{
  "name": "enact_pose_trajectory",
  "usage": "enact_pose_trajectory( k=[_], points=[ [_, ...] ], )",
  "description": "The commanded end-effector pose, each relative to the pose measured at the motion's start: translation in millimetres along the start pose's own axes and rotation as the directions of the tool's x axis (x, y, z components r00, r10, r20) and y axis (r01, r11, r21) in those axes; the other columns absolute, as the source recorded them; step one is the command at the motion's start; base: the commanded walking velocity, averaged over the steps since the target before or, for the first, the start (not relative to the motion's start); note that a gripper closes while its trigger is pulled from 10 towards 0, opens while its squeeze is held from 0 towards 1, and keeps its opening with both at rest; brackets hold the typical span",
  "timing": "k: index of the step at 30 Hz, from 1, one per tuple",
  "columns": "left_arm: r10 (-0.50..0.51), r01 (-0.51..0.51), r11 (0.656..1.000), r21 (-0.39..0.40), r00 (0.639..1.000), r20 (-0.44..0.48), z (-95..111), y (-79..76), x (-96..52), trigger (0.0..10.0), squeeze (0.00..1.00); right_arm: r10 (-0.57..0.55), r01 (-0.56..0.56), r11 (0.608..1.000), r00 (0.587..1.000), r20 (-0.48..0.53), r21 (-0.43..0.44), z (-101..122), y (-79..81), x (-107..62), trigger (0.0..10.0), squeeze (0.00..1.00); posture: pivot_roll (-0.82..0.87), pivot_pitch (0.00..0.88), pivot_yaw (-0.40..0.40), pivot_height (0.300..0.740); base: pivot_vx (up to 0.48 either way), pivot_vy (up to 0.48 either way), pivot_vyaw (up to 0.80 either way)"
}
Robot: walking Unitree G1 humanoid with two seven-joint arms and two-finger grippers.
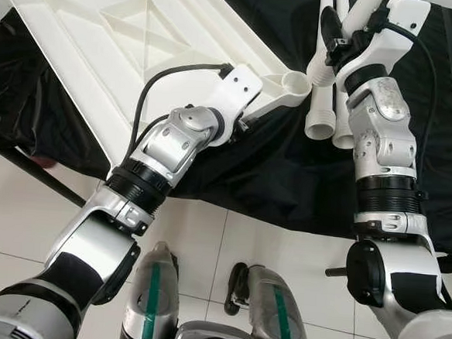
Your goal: Building children table
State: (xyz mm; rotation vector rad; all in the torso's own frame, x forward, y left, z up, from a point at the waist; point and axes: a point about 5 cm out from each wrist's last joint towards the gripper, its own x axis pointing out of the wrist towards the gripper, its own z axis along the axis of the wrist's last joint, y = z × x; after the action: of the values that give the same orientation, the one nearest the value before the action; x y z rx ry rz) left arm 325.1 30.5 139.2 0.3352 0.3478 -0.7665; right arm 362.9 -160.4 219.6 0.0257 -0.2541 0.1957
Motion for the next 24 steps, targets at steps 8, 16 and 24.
enact_pose_trajectory(
  k=[8,16,24],
  points=[
    [-0.203,0.204,0.975,0.086,0.979,-0.019,-7.3,-12.9,-12.5,0.0,0.0,0.001,-0.001,1.0,1.0,0.009,0.001,4.2,-3.9,1.2,10.0,0.0,0.1,0.047,-0.034,0.74,0.0,0.0,0.0],
    [-0.234,0.235,0.963,0.133,0.972,-0.027,-10.2,-11.9,-23.4,9.6,0.0,0.049,-0.05,0.999,0.999,-0.016,-0.017,-1.2,0.7,0.4,10.0,0.0,0.11,0.05,-0.045,0.74,0.0,0.0,0.0],
    [-0.254,0.253,0.951,0.175,0.967,-0.02,-5.1,-14.7,-28.1,10.0,0.0,0.103,-0.104,0.994,0.994,-0.045,-0.024,-6.6,7.2,0.7,10.0,0.0,0.12,0.052,-0.051,0.74,0.0,0.0,0.0]
  ],
)
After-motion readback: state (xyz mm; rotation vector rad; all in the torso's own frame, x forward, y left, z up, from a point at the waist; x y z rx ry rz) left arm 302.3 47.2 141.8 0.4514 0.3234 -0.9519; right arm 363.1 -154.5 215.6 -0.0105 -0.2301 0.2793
